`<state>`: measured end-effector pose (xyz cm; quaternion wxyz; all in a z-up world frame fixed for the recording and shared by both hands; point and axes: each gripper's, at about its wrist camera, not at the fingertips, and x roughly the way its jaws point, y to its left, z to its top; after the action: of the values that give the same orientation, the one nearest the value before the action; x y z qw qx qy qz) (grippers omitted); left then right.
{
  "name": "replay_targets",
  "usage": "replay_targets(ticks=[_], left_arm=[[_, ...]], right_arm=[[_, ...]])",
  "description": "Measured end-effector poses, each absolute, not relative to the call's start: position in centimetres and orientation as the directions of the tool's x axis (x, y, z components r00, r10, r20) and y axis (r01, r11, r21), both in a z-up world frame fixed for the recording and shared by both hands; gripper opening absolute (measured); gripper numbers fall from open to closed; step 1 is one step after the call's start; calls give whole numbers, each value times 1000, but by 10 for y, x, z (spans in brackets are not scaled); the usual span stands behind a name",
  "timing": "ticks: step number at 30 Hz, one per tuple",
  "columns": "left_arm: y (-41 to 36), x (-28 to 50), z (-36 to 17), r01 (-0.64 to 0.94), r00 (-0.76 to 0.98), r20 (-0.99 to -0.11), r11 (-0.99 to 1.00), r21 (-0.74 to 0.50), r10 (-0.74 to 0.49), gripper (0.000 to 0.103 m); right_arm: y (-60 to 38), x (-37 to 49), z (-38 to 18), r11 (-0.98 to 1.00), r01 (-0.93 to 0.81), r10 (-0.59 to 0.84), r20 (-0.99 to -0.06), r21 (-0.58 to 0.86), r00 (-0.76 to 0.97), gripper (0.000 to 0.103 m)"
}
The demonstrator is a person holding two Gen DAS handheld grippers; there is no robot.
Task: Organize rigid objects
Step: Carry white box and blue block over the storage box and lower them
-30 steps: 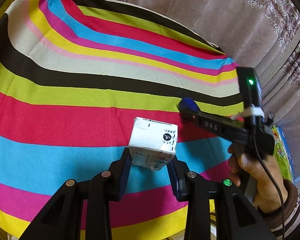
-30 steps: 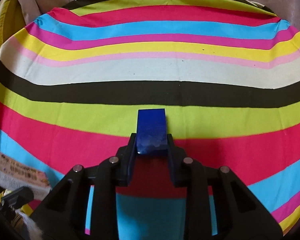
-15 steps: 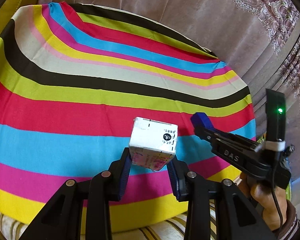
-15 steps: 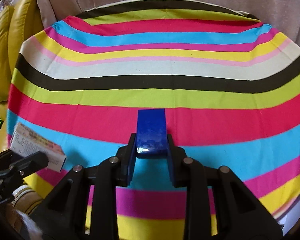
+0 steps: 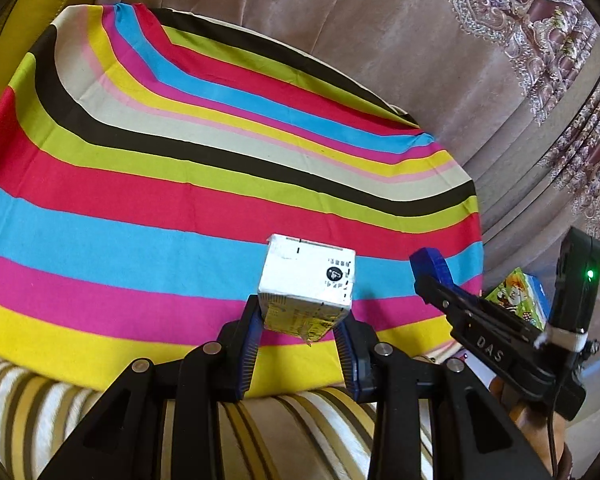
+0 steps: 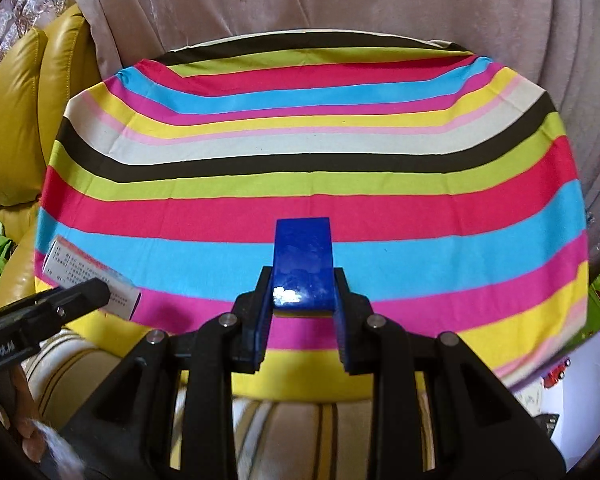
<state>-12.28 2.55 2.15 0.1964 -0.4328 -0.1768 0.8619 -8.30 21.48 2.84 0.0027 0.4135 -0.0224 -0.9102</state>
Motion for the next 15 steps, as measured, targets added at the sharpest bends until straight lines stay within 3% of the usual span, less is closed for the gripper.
replay_targets(ticks=[15], left_arm=[[66, -76, 40, -266, -501, -657, -823, -502, 563, 36]], right_arm=[[262, -6, 53, -994, -90, 16, -730, 62, -684, 31]])
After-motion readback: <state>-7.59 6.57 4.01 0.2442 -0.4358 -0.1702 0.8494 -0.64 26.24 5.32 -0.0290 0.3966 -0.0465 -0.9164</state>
